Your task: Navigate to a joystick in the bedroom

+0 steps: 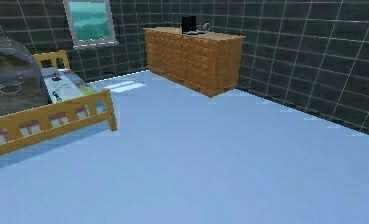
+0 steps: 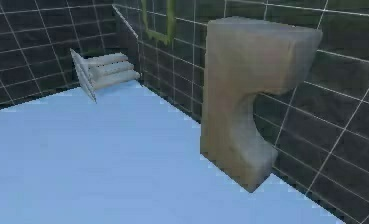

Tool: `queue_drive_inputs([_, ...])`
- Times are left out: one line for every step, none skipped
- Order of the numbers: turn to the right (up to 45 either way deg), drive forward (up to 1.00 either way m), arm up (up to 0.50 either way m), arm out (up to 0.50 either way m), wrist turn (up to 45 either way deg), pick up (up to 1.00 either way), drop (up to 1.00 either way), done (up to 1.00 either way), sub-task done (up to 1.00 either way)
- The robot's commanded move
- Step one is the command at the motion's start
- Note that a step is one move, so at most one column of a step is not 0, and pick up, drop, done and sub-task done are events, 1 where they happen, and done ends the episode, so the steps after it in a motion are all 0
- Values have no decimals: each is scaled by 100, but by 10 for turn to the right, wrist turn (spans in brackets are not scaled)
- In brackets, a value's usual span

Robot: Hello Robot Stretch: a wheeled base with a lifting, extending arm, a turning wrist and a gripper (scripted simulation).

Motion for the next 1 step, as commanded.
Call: queue_drive_inputs([0, 100, 0, 0, 0, 0, 0, 0, 0])
